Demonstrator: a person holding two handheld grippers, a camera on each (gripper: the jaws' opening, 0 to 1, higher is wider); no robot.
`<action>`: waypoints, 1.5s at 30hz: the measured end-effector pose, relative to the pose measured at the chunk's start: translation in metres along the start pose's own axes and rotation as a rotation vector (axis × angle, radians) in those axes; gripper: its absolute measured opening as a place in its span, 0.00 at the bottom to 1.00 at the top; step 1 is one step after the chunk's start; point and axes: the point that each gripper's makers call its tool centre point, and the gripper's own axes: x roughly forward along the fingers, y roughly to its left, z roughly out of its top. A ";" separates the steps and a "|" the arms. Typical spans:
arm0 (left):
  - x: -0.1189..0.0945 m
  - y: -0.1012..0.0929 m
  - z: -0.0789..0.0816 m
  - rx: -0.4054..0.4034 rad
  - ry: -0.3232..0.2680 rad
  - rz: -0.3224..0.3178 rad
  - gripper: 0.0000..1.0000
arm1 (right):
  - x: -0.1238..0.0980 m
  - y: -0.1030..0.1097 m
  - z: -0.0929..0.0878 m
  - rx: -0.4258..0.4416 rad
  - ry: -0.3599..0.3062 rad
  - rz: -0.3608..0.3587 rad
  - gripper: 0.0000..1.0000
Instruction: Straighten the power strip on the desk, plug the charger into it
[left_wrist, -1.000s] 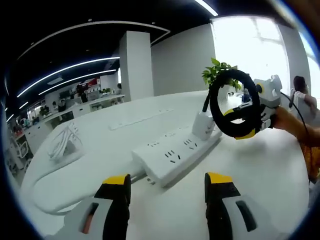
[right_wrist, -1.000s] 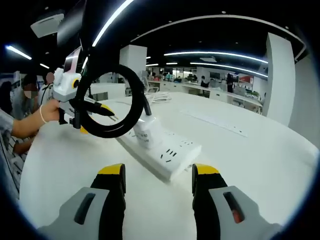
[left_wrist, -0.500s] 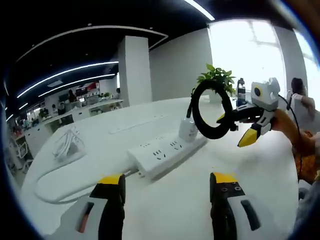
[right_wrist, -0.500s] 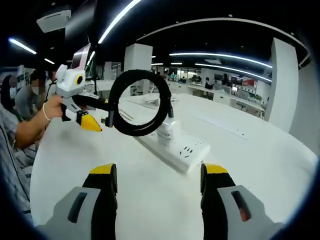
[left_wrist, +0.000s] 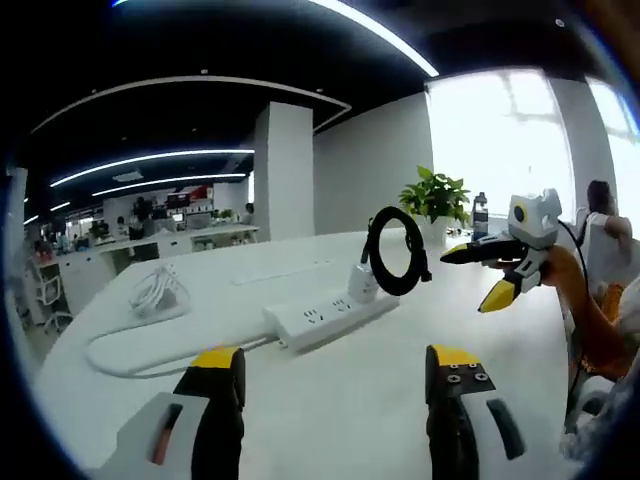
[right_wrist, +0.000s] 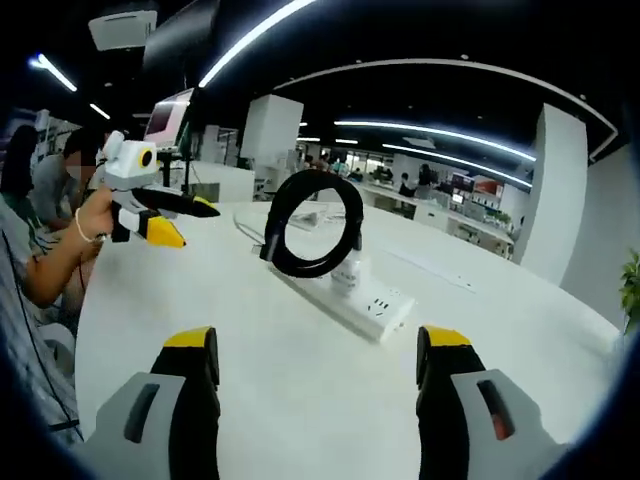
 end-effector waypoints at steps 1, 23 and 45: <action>-0.002 -0.002 0.001 0.003 -0.003 -0.003 0.74 | -0.001 0.000 -0.001 0.004 0.000 -0.001 0.82; -0.053 -0.026 0.003 0.013 -0.092 0.041 0.91 | -0.063 0.026 -0.005 0.020 -0.047 -0.048 0.88; -0.070 -0.044 -0.009 0.030 -0.097 0.037 0.99 | -0.097 0.044 -0.043 0.160 -0.072 -0.057 0.99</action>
